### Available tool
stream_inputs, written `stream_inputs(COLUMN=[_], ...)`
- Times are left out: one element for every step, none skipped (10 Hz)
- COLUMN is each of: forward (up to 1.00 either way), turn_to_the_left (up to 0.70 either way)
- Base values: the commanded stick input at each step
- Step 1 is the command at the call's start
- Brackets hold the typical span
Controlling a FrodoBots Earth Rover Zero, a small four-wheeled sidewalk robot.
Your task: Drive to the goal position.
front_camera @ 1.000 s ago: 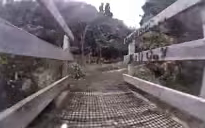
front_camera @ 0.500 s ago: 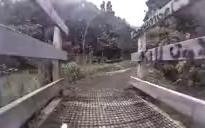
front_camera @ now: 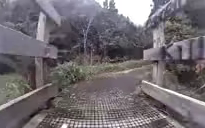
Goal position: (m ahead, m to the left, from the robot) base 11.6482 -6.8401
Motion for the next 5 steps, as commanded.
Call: stream_inputs(forward=[1.00, 1.00, 1.00, 1.00, 1.00], turn_to_the_left=[0.00, 0.00, 0.00, 0.00, 0.00])
